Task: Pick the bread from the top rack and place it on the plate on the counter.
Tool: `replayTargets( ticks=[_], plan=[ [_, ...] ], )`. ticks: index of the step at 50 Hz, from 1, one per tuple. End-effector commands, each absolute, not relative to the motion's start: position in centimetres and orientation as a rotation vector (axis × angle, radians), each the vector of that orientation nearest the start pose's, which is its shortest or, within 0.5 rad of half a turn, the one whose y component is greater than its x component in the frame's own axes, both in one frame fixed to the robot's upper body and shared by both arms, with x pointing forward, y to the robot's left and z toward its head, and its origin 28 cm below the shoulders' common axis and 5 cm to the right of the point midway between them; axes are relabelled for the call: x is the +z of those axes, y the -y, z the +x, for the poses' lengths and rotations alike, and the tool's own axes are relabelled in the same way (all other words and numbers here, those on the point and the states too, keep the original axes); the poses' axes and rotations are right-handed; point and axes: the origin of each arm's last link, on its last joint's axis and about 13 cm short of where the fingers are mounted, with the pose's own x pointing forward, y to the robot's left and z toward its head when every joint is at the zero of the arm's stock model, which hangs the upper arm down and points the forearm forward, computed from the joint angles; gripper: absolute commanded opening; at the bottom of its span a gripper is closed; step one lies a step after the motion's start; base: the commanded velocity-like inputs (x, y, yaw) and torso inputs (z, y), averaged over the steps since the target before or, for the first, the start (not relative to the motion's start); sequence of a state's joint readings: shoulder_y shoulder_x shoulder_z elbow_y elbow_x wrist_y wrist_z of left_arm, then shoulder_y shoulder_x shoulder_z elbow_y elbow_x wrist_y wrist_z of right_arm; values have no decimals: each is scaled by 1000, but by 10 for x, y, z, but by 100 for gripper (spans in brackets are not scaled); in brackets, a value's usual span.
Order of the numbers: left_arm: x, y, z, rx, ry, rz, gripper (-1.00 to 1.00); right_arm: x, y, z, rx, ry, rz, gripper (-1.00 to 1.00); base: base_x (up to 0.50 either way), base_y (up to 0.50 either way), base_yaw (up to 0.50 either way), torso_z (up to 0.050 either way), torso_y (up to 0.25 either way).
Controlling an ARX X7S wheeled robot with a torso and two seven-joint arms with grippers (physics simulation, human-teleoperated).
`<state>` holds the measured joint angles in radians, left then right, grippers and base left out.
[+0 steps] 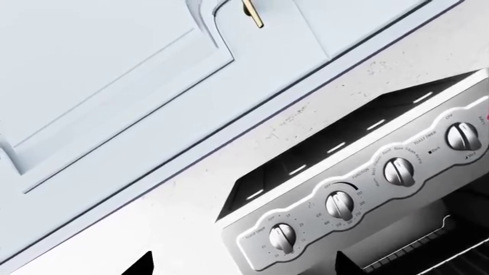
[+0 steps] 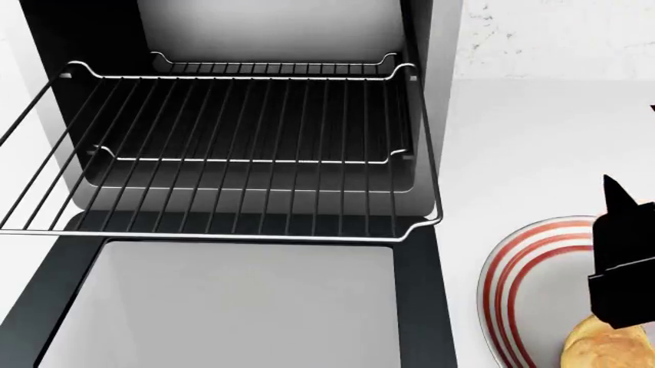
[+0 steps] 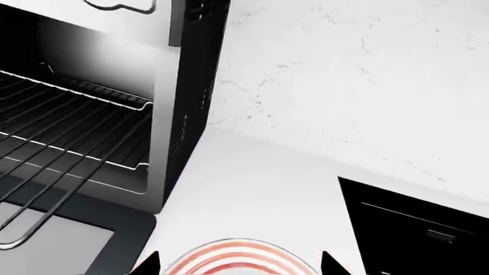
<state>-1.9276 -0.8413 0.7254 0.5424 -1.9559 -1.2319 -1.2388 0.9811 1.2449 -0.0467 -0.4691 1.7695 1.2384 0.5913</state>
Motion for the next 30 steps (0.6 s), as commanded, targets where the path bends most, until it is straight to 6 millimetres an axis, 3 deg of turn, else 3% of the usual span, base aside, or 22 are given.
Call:
replayTargets(
  ticks=[1,30],
  plan=[
    [395,-225,162,-30,350,524,100,338,225,157,136,-85,-270,100,0,0,0,0,0],
    [399,-224,161,-35,358,523,100,362,224,124,143,31,-318,100,0,0,0,0,0]
  ],
)
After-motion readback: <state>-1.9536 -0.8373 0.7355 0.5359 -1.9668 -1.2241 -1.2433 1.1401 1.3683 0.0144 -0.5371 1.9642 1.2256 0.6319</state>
